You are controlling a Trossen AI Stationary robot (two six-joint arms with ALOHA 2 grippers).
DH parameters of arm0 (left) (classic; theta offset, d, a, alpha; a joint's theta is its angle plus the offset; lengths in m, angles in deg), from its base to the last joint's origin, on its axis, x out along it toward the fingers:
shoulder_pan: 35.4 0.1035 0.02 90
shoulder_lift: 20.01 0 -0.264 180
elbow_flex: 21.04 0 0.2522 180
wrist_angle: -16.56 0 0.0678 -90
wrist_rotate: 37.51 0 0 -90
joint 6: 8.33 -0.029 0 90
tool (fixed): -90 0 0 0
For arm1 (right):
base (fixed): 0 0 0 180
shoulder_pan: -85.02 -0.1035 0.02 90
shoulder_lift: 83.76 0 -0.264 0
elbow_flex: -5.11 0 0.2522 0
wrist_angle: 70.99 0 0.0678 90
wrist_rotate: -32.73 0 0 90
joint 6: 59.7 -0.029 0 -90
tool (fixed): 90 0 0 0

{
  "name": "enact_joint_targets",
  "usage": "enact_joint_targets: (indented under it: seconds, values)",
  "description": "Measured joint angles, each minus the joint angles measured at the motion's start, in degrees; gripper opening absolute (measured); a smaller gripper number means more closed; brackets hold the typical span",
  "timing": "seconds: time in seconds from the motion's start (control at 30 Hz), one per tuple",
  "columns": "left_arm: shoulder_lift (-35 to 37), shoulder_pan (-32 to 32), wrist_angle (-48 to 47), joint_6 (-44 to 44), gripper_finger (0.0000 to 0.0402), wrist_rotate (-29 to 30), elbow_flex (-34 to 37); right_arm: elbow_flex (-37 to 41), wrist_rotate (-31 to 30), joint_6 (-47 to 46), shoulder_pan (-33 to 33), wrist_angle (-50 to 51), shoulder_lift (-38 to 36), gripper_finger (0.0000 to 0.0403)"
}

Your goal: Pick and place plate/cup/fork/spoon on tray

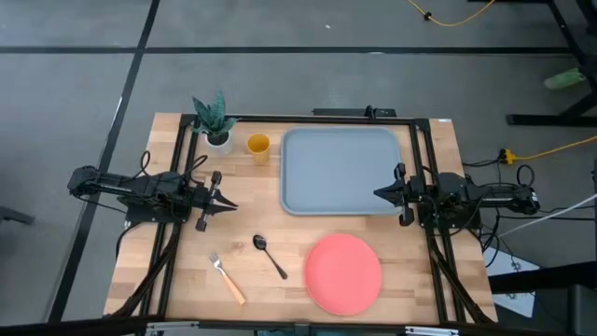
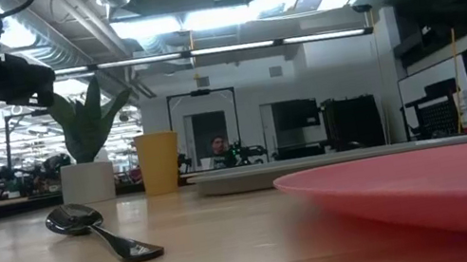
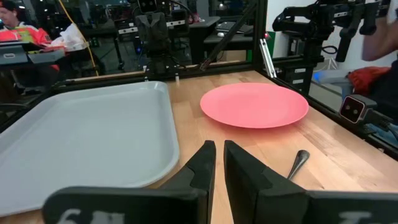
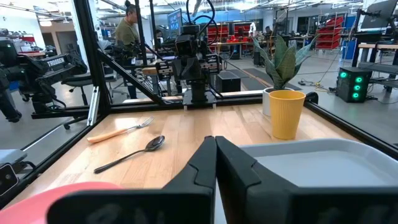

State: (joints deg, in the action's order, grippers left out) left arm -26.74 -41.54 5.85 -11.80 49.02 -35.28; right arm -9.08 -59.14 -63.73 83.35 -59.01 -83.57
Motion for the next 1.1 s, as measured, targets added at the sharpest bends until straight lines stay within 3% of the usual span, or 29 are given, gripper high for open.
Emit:
enact_joint_targets:
  seconds: [0.93,1.1]
  values:
    - [0.01,0.01,-0.02,-0.08,0.0027,0.01,0.0,0.0,0.0,0.0,0.0,0.01,0.02,0.0011]
    - [0.01,0.01,0.74,-16.49,0.0027,6.78,0.0,0.0,0.0,-0.09,0.0,-1.51,0.02,0.0011]
